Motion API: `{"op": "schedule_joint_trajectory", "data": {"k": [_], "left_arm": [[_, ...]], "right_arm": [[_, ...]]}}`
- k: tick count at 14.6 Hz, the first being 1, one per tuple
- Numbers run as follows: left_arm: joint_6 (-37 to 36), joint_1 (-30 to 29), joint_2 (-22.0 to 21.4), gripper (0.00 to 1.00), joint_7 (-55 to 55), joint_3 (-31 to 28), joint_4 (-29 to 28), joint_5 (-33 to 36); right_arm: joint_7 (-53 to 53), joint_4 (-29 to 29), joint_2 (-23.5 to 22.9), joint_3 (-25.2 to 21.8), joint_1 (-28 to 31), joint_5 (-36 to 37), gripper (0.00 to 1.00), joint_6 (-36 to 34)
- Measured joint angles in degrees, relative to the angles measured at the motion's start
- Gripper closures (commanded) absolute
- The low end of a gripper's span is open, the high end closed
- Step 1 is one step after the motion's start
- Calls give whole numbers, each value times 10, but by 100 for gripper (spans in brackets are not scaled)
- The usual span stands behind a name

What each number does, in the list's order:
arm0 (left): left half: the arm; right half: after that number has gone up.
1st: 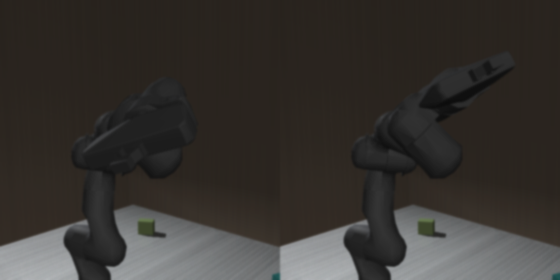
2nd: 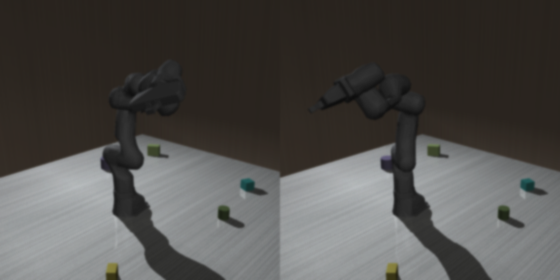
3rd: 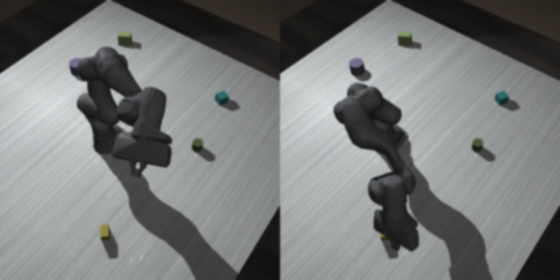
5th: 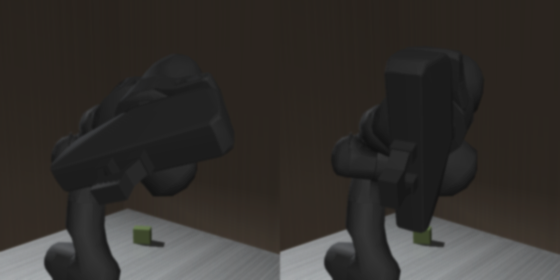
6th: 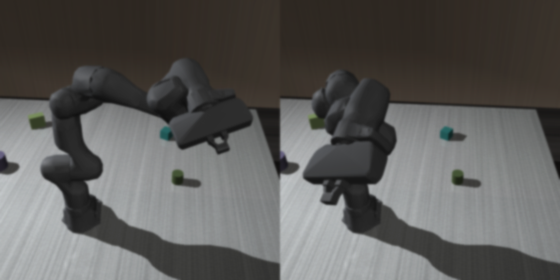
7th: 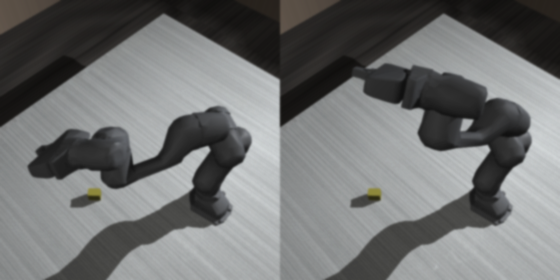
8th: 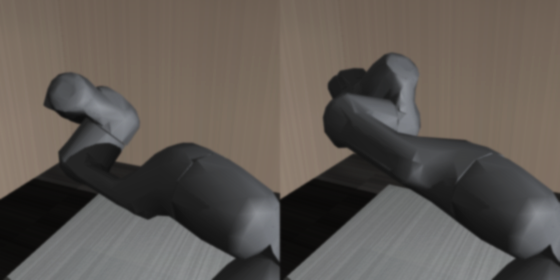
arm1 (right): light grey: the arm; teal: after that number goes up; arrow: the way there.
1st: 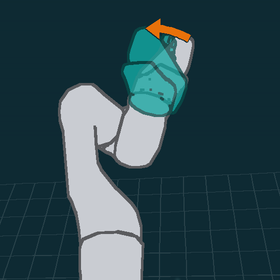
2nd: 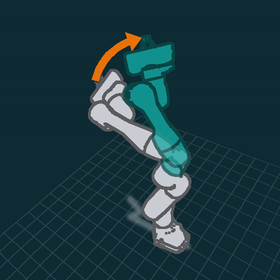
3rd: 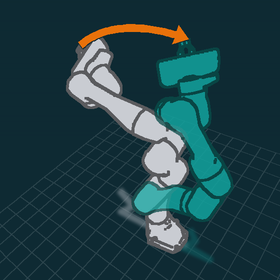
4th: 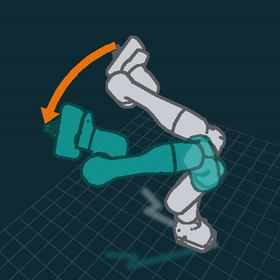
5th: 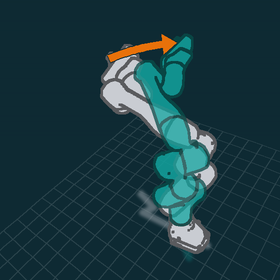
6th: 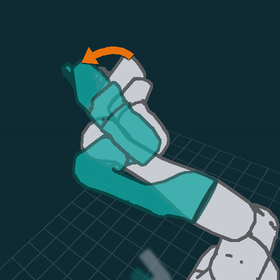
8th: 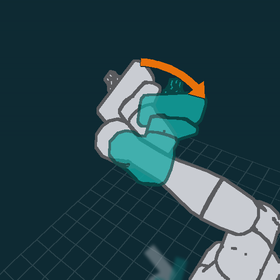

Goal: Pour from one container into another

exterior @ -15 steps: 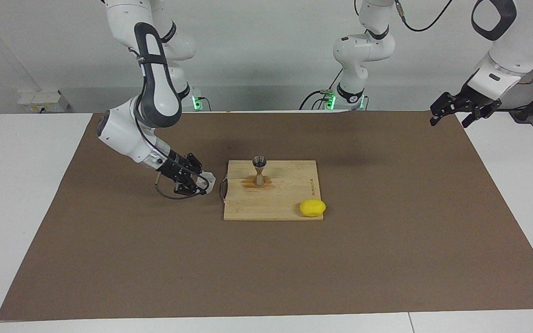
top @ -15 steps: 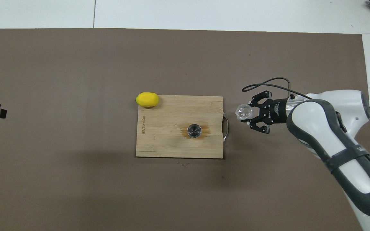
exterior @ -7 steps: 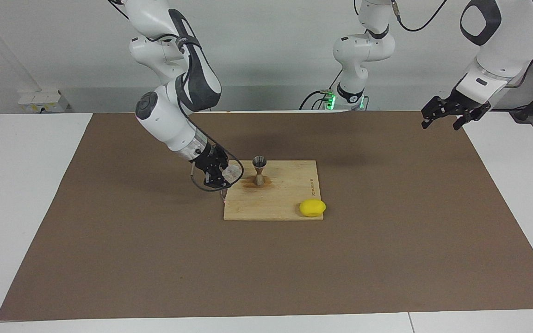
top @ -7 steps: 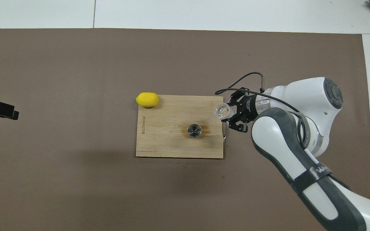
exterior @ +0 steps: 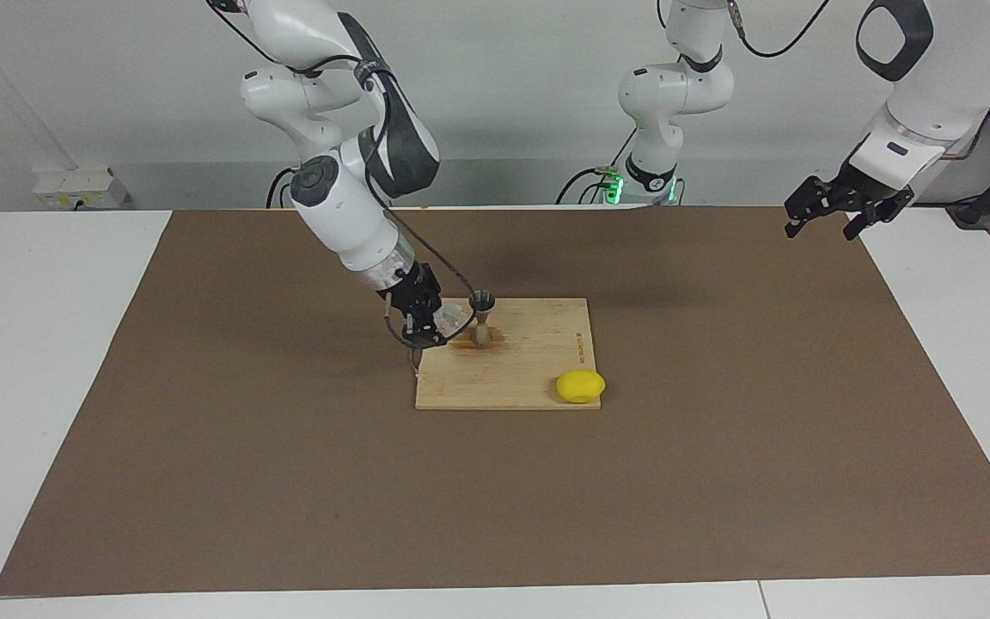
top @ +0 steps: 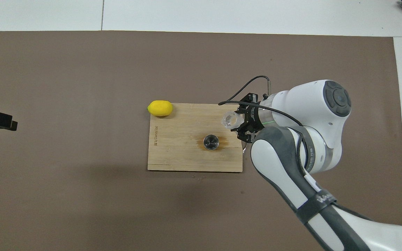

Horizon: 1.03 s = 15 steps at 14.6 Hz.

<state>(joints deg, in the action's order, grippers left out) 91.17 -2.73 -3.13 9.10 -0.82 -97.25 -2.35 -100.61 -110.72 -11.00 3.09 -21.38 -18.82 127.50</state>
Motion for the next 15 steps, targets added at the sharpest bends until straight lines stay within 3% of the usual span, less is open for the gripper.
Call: {"op": "schedule_joint_trajectory", "data": {"k": [6,15], "left_arm": [[1,0,0,0,0,0,-1,0],[1,0,0,0,0,1,-1,0]], "right_arm": [[-1,33,0,0,-18,66,100,-66],[-44,42,0,0,-45,154,100,-75]]}}
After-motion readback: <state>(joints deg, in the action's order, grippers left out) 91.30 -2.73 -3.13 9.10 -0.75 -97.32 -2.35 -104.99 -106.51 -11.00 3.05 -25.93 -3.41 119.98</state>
